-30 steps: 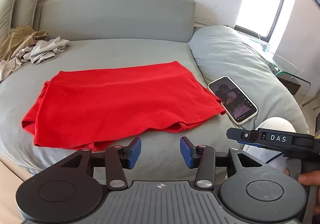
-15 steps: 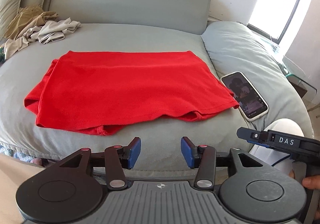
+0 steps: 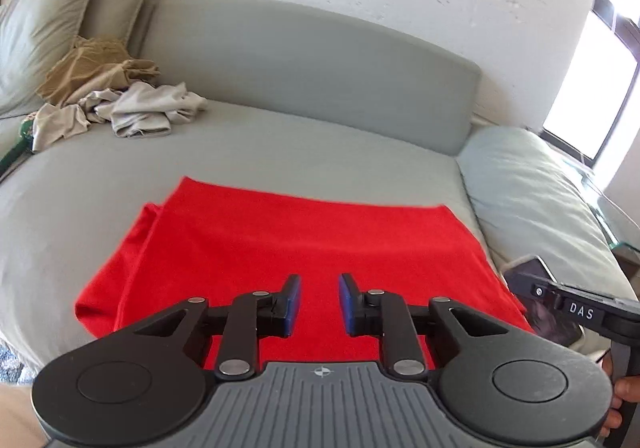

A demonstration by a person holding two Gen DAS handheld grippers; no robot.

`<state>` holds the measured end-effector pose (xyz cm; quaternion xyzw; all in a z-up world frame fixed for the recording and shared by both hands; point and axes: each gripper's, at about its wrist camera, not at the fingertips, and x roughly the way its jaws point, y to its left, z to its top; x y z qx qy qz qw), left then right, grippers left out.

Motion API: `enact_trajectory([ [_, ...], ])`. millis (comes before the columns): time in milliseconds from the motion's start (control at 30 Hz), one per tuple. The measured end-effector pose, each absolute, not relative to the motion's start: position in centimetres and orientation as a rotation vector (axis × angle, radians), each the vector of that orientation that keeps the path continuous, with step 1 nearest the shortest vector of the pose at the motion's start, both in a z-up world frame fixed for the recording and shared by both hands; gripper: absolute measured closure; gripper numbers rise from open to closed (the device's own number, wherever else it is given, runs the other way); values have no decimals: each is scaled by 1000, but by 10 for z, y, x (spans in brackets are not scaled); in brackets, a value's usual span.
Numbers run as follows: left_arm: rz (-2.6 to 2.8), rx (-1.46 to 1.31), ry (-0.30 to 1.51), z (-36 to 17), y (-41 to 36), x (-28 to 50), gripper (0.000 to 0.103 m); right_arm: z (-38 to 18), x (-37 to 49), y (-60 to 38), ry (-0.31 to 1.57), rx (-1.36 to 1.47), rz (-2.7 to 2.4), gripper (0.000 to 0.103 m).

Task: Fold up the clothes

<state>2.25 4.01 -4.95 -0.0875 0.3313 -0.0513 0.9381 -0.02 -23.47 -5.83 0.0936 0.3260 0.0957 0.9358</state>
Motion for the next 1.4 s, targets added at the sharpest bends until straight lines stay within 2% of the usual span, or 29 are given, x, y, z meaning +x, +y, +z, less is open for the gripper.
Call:
enact_trajectory([
  [133, -17, -171, 627, -64, 53, 74, 83, -74, 65, -225, 672, 211, 149, 91],
  [300, 85, -178, 765, -108, 77, 109, 84, -95, 100, -231, 695, 188, 23, 91],
  [333, 83, -182, 780, -115, 81, 110, 84, -97, 99, -238, 703, 185, -12, 98],
  [400, 75, -177, 773, -119, 86, 108, 82, -99, 96, -251, 717, 180, -80, 98],
  [433, 79, -180, 772, -118, 88, 107, 83, -100, 95, -258, 724, 177, -114, 97],
  [467, 87, -188, 773, -115, 88, 105, 83, -101, 94, -265, 730, 174, -148, 89],
  [567, 88, -141, 762, -97, 74, 92, 85, -95, 81, -291, 732, 249, -202, 89],
  [633, 44, -99, 746, -84, 58, 74, 82, -82, 62, -305, 705, 332, -193, 89],
  [667, 17, -81, 741, -79, 50, 64, 78, -76, 52, -311, 693, 368, -186, 86],
  [700, -8, -65, 741, -74, 43, 53, 69, -73, 41, -314, 690, 401, -173, 83],
  [767, -51, -39, 745, -69, 29, 32, 64, -69, 17, -316, 699, 458, -136, 64],
  [800, -70, -28, 741, -70, 22, 21, 64, -71, 8, -313, 713, 466, -119, 61],
  [933, -155, 13, 721, -79, -1, -12, 64, -80, -29, -287, 738, 422, -40, 60],
  [1067, -223, 63, 718, -94, -18, -21, 64, -84, -38, -237, 677, 190, 70, 60],
  [1133, -221, 97, 778, -103, -23, -18, 64, -87, -35, -217, 651, 104, 126, 62],
  [1300, -196, 109, 845, -103, -20, -25, 61, -104, -31, -205, 782, 81, 163, 62],
  [1400, -180, 62, 833, -93, -13, -33, 61, -100, -41, -225, 852, 220, 140, 50],
])
